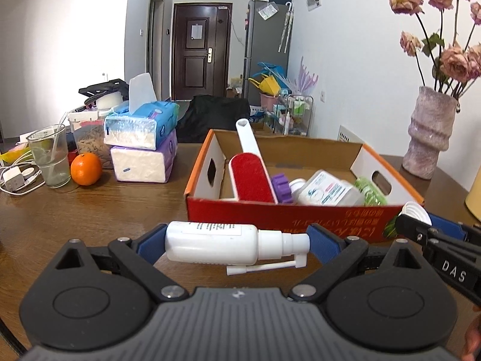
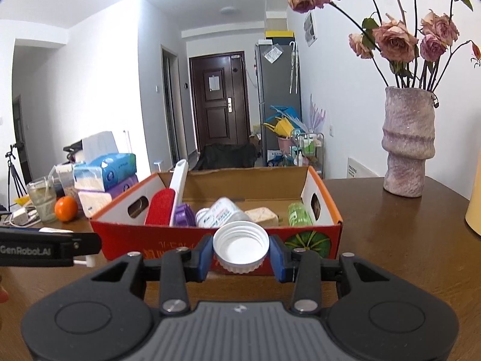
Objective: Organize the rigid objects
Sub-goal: 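Carry the spray bottle and white cap with both tools over the red box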
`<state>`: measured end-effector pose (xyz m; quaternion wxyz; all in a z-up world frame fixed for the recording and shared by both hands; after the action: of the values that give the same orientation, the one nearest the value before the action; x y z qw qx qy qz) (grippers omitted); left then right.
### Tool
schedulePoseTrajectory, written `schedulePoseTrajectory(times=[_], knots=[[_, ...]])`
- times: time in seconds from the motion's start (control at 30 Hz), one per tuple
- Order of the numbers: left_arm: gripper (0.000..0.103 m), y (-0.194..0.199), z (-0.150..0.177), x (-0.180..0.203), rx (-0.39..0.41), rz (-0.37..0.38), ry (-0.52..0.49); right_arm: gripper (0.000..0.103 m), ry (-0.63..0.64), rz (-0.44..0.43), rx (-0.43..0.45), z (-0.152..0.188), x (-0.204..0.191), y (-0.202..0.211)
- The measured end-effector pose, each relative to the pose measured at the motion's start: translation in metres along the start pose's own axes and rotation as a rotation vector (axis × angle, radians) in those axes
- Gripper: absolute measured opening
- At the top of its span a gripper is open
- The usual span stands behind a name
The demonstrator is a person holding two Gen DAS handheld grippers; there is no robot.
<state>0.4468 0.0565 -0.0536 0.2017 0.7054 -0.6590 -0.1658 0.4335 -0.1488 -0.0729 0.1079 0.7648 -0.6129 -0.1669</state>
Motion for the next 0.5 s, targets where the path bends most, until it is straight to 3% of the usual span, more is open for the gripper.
schedulePoseTrajectory(times=[0.5], knots=[[0.099, -0.008, -0.025, 0.026, 0.048, 0.006, 0.041, 0.039, -0.015, -0.007, 0.06, -0.022, 0.017, -0.002]])
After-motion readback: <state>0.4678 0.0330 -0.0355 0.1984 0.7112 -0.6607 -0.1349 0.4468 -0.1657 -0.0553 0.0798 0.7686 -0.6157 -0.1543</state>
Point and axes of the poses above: each gripper's, at about its wrist camera, not at the fingertips, and y roughly against the way its jaws point, x to its right, z to its underside, the point moved 3 cm from there along -y, roughly the way its jaws point, and after that the axes turned 3 degrees about -z, right-handed, at the moved point
